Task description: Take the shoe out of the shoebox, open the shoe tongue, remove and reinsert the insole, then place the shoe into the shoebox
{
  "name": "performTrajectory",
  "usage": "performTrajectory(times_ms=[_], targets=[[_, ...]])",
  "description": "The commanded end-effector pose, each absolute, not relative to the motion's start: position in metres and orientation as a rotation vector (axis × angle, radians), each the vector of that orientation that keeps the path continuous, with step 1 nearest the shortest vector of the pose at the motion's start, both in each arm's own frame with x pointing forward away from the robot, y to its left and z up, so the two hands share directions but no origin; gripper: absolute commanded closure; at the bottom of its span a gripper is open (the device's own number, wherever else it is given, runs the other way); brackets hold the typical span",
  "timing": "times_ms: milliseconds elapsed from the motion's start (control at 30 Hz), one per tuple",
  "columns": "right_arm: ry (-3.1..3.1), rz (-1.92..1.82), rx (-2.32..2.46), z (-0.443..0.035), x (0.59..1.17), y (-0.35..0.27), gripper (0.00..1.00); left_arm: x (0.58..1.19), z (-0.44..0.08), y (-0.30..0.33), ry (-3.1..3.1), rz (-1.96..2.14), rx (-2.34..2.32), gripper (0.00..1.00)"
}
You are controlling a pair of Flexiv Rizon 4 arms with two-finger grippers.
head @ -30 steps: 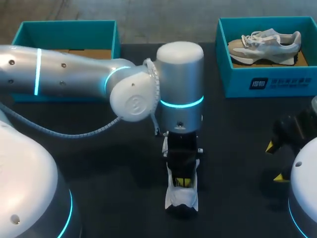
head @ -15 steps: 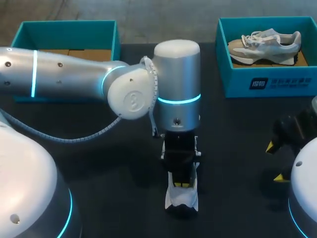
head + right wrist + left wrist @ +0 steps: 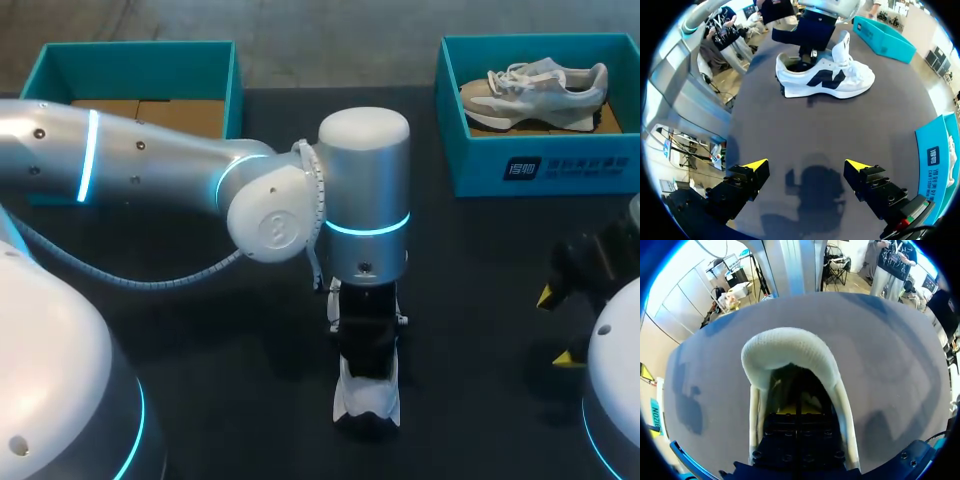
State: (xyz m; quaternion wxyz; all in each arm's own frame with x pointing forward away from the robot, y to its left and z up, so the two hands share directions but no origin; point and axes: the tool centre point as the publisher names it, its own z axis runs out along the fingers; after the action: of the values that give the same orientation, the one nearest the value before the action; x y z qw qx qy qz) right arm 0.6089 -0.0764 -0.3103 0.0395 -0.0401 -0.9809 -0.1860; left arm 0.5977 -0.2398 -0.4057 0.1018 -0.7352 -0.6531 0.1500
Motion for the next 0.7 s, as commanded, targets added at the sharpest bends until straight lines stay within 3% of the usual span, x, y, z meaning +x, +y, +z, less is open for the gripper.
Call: performTrajectory(times_ms=[33,300,700], targets=[[-3.009,-0.568,-0.124,-0.31,0.607,-0.076,0.0,0.604,-0.4,-0.235,-1.939,0.444,-2.181,1.0],[-3.009,-0.568,-0.124,-0.31,0.607,-0.076,0.0,0.586,-0.379,-0.237,-1.828,0.468,-2.222,1.0],[-3.009,-0.568,-0.124,-0.31,0.607,-0.076,0.0,0.579,-0.422,-0.246,-1.829,0.426,-2.158,1.0]])
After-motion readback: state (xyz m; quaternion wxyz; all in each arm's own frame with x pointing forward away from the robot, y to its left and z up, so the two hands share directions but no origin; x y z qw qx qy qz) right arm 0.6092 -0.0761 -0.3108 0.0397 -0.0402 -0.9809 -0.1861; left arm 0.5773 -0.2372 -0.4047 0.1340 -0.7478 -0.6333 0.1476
